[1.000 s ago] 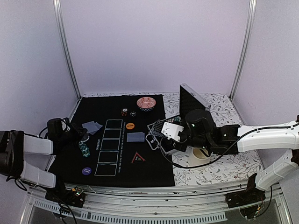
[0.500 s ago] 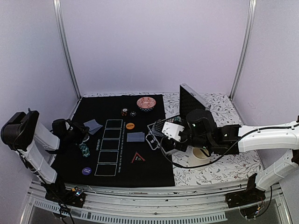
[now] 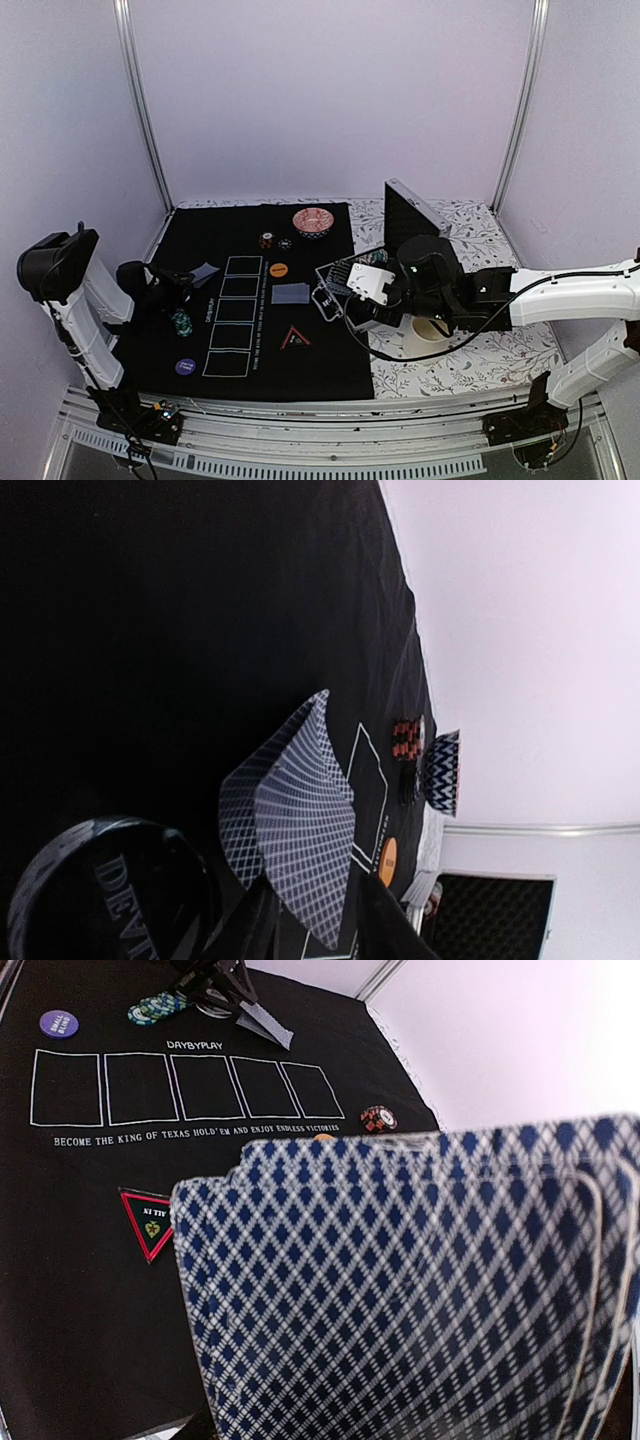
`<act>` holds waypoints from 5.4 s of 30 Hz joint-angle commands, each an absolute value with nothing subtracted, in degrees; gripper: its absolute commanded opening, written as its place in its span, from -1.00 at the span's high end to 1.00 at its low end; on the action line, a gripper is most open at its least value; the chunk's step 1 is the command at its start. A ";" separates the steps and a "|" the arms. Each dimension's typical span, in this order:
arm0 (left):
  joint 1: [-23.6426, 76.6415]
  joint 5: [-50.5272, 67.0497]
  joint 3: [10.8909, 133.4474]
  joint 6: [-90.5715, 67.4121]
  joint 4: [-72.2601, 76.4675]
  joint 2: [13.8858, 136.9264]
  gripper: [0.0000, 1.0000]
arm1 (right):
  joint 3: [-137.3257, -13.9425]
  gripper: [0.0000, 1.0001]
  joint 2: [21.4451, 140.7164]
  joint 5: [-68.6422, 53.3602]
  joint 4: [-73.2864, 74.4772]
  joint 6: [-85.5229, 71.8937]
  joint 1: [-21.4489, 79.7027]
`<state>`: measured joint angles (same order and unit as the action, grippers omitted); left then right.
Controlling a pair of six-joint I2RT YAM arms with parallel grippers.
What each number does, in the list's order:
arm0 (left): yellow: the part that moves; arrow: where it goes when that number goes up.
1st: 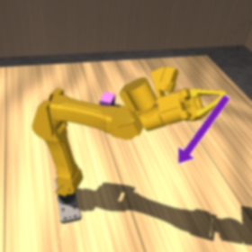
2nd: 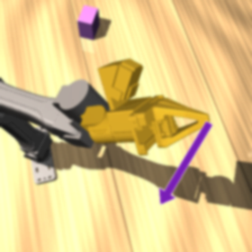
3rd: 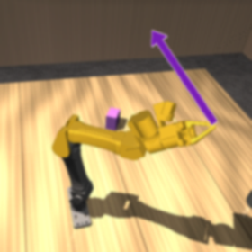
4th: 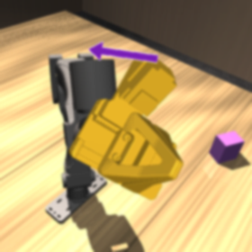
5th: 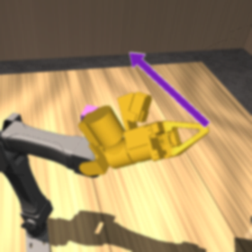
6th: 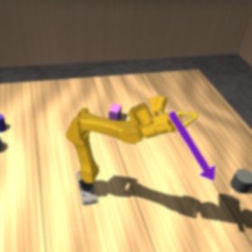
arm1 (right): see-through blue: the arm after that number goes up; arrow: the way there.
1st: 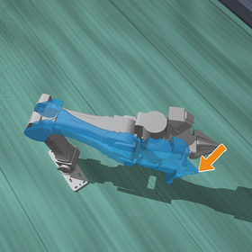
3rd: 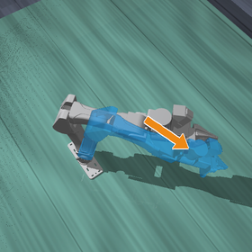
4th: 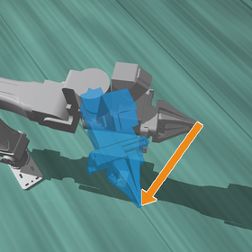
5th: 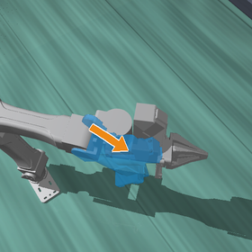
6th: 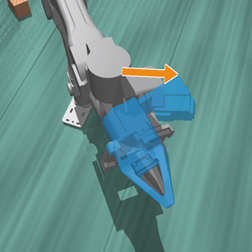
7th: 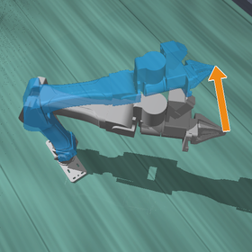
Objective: Distribute texas hold em gaming equipment
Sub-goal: Distribute the poker card in the dealer area, then pick up the poker card from the face-down deck piles.
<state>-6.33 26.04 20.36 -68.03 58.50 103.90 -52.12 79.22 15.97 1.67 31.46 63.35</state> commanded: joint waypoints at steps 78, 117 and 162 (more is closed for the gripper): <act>53.15 11.92 60.77 -4.35 -5.53 78.17 0.13 | -57.49 0.12 80.96 16.34 0.45 32.21 66.87; 52.98 18.64 58.18 -3.96 -5.76 71.71 0.08 | -57.30 0.12 80.93 16.79 0.43 32.86 66.85; 38.30 26.56 49.02 -33.01 -30.24 60.31 1.00 | -51.71 0.13 77.37 16.04 2.03 31.03 62.05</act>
